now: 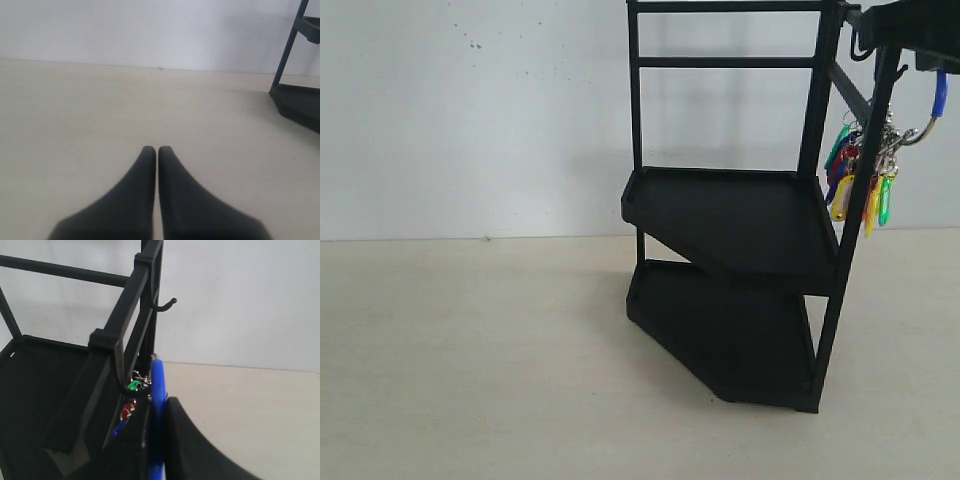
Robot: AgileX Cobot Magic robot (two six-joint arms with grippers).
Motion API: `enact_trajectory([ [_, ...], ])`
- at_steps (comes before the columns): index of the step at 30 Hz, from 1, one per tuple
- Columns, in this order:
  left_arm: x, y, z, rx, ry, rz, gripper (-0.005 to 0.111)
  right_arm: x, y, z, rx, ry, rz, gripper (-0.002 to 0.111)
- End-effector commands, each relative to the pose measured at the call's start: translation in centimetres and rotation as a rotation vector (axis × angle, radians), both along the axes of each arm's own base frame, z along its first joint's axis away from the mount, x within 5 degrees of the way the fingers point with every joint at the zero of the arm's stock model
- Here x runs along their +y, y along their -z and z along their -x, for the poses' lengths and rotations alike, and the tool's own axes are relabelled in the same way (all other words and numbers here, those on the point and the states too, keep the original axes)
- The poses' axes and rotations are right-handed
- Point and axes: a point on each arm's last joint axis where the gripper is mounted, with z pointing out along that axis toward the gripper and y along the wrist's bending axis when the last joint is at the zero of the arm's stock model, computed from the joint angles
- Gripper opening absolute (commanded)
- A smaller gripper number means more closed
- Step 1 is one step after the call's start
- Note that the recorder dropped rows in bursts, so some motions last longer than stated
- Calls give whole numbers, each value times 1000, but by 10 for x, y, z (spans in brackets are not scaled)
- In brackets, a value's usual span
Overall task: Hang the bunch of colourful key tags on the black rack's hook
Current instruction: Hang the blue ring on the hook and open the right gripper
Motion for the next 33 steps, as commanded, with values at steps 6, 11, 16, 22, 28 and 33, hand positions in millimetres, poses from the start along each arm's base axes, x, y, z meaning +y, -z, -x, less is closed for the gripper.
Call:
enact_trajectory([
  [6, 0, -1, 0, -11, 0, -8, 4, 3, -8, -7, -69, -11, -43, 0],
  [11, 0, -1, 0, -11, 0, -8, 4, 4, -10, -8, -83, -20, -44, 0],
  [16, 0, -1, 0, -11, 0, -8, 4, 6, -12, -9, -107, -27, -71, 0],
  [22, 0, -1, 0, -11, 0, -8, 4, 6, -12, -9, -115, -14, -109, 9],
  [28, 0, -1, 0, -11, 0, -8, 4, 6, -12, -9, -109, -10, -108, 39],
  [33, 0, -1, 0, -11, 0, -8, 4, 4, -9, -8, -84, 16, -119, 39],
])
